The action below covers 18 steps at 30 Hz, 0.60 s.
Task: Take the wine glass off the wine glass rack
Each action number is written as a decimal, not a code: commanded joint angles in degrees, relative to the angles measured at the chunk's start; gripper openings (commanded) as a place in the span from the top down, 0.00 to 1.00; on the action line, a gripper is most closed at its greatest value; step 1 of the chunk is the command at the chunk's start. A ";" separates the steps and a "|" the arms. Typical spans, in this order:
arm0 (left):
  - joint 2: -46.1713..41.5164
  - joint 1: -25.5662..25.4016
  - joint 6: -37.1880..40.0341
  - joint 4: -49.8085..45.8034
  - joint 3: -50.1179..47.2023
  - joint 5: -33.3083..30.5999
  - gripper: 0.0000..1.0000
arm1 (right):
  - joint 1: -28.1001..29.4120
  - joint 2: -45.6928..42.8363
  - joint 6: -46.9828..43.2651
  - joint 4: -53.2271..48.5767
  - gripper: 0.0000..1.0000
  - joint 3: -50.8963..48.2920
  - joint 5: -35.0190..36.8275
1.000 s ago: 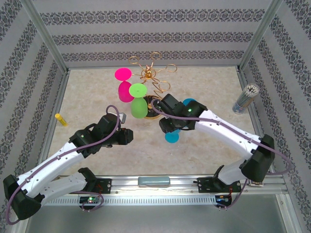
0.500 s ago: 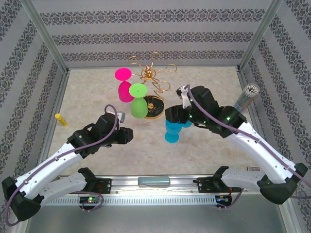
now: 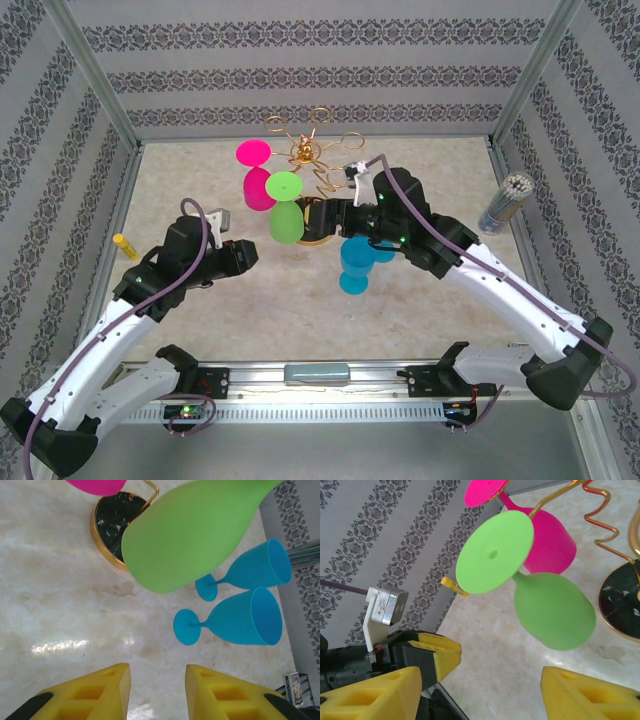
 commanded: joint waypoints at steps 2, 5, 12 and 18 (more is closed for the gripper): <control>-0.22 2.00 1.71 5.42 2.24 2.42 0.65 | -0.55 1.97 3.55 6.40 0.38 0.37 -1.21; 0.38 2.45 2.07 7.55 2.47 2.10 0.65 | -0.75 2.96 4.64 8.39 0.43 0.11 -0.62; 1.71 4.13 3.92 7.97 3.49 3.24 0.64 | -2.19 5.15 8.48 12.77 0.51 -1.34 -1.18; 1.91 6.14 4.11 9.35 3.45 4.98 0.64 | -3.82 7.09 12.34 17.10 0.55 -2.89 -2.60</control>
